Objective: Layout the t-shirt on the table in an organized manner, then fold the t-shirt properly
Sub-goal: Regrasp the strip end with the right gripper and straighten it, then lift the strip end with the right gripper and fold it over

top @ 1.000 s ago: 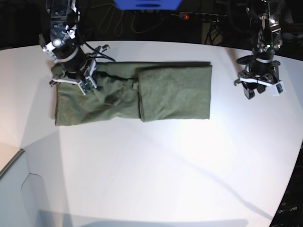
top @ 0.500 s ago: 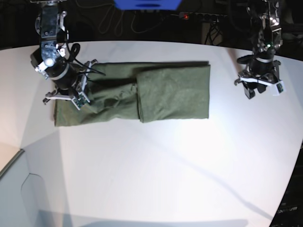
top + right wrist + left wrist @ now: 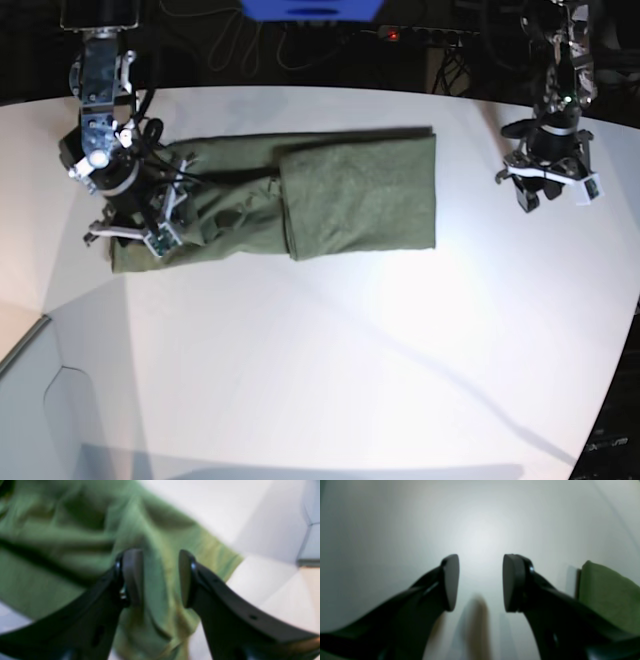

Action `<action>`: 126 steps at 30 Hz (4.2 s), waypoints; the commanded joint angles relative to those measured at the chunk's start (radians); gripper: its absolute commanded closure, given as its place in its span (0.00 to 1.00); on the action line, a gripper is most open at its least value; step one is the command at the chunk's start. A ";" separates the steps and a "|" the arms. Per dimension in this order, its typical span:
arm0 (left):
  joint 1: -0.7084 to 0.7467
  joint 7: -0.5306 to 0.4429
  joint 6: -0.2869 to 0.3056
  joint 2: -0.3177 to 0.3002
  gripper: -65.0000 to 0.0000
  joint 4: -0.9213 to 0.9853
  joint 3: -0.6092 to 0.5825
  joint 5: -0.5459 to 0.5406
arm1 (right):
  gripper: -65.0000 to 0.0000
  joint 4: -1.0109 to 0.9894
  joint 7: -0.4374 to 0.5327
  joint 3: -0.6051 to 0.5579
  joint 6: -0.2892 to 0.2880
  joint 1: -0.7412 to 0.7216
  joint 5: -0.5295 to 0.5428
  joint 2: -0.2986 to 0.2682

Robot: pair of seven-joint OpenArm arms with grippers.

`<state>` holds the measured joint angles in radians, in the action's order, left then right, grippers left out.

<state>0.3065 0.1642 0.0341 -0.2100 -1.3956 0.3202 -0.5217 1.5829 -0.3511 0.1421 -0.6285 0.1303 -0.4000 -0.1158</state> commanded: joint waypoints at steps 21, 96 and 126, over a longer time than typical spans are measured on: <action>-0.039 -0.021 0.007 -0.007 0.57 -0.015 0.004 0.004 | 0.61 0.162 0.011 0.046 -0.001 0.088 0.005 0.155; -0.030 -0.021 0.007 -0.007 0.57 -0.015 0.006 -0.004 | 0.39 -0.273 0.011 0.285 0.177 -0.083 0.009 0.120; -0.030 -0.021 0.007 -0.007 0.57 -0.015 0.006 -0.004 | 1.00 0.023 0.013 0.265 0.175 -0.037 0.013 0.179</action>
<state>0.2813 0.1677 0.0341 -0.2047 -1.3956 0.3202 -0.5224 1.5921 -0.3492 0.4072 -0.4545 0.0910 -0.3885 0.0669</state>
